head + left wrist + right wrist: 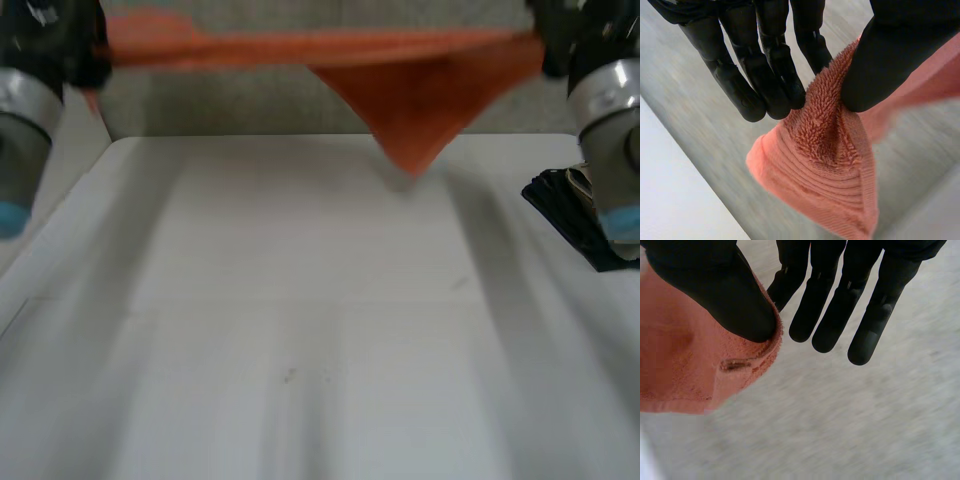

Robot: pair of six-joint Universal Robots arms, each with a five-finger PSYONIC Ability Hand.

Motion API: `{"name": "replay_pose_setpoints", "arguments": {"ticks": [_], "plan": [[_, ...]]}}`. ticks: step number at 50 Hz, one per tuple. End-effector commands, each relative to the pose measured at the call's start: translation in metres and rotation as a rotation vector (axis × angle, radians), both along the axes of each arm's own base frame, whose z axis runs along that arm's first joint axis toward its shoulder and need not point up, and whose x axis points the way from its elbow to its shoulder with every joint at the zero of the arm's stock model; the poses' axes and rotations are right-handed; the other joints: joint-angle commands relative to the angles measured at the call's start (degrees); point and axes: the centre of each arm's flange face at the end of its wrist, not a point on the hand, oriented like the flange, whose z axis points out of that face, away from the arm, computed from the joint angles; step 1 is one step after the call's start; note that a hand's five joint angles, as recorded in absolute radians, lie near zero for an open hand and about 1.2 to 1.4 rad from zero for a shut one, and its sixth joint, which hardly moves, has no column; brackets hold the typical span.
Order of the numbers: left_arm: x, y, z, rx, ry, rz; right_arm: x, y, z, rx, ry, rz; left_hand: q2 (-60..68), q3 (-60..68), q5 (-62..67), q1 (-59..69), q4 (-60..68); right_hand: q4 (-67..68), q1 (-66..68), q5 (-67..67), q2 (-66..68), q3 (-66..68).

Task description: Fold the laundry.

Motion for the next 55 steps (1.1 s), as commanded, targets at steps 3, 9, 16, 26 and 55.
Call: {"name": "replay_pose_setpoints", "arguments": {"ticks": [3,9,16,26,55], "plan": [[0.000,0.026,-0.138,0.311,-0.144,-0.058,-0.002,0.036,-0.115,0.403,0.127,0.054,11.37,11.80,14.68,14.77,11.33,11.33,15.11,11.40,12.31,11.80],[0.004,0.042,-0.210,0.424,-0.300,-0.079,-0.014,0.052,-0.172,0.589,0.219,0.028,11.37,11.80,14.68,14.77,11.33,11.33,15.11,11.40,12.31,11.80],[0.020,0.042,-0.212,0.444,-0.337,-0.045,-0.025,0.053,-0.180,0.623,0.227,-0.014,-12.44,-12.01,-9.12,-9.03,-12.47,11.33,15.11,11.40,12.31,11.80],[0.045,0.056,-0.183,0.510,-0.214,-0.012,-0.032,0.054,-0.175,0.640,0.159,-0.034,-34.20,-33.77,-30.89,-30.79,-34.23,11.33,15.11,11.40,12.31,11.80],[0.046,0.051,-0.200,0.701,-0.107,-0.029,-0.031,0.064,-0.184,0.673,0.171,-0.031,-28.82,-28.39,-25.51,-25.41,-28.85,11.33,15.11,11.40,12.31,11.80]]}}
